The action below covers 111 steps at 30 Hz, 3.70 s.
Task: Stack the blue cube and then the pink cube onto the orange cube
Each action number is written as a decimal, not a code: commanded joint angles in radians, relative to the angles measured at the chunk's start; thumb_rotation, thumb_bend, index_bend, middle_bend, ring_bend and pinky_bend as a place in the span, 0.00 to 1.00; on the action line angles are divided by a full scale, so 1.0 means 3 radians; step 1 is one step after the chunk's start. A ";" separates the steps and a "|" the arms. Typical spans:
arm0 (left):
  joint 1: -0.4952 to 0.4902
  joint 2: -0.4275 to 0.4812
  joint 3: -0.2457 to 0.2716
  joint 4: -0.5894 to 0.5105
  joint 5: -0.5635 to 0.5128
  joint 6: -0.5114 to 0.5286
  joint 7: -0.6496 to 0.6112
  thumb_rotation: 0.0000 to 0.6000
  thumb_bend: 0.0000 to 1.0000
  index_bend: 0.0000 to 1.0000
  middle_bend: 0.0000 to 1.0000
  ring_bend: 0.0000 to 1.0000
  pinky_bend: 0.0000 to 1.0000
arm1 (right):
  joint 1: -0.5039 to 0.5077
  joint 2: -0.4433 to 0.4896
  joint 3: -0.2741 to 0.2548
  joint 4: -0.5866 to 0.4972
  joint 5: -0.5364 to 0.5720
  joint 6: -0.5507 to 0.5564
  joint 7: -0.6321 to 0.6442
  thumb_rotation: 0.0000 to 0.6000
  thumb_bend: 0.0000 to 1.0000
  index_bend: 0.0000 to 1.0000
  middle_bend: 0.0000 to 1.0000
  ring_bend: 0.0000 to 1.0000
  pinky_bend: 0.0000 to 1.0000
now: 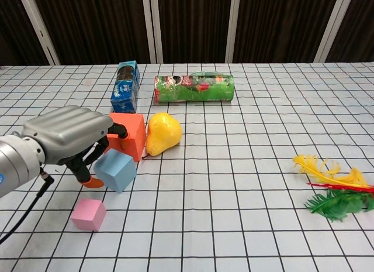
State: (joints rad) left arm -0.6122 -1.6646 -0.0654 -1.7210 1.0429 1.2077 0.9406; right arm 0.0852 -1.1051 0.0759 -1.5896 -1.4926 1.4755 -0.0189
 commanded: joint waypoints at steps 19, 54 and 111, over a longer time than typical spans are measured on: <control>0.0041 -0.0116 0.0095 0.0251 0.0149 0.0058 -0.0150 1.00 0.22 0.42 0.76 0.68 0.83 | 0.0005 0.0029 -0.0009 -0.0021 0.0020 -0.0041 0.0050 1.00 0.17 0.04 0.08 0.11 0.08; -0.0324 0.0245 -0.1111 -0.0958 -0.1440 0.0981 0.0650 1.00 0.26 0.51 0.79 0.71 0.85 | 0.0031 0.0055 -0.0037 -0.0086 0.0052 -0.0138 0.0005 1.00 0.17 0.04 0.08 0.11 0.08; -0.1202 -0.0449 -0.1112 -0.0142 -0.2165 0.1387 0.0981 1.00 0.27 0.51 0.79 0.71 0.85 | 0.0031 0.0075 -0.0008 -0.0041 0.0134 -0.0166 0.0117 1.00 0.17 0.04 0.08 0.11 0.08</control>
State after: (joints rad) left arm -0.9723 -1.7987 -0.3992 -1.7635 0.3940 1.6231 1.2343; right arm 0.0947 -1.0827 0.0736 -1.6019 -1.4523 1.4255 0.0161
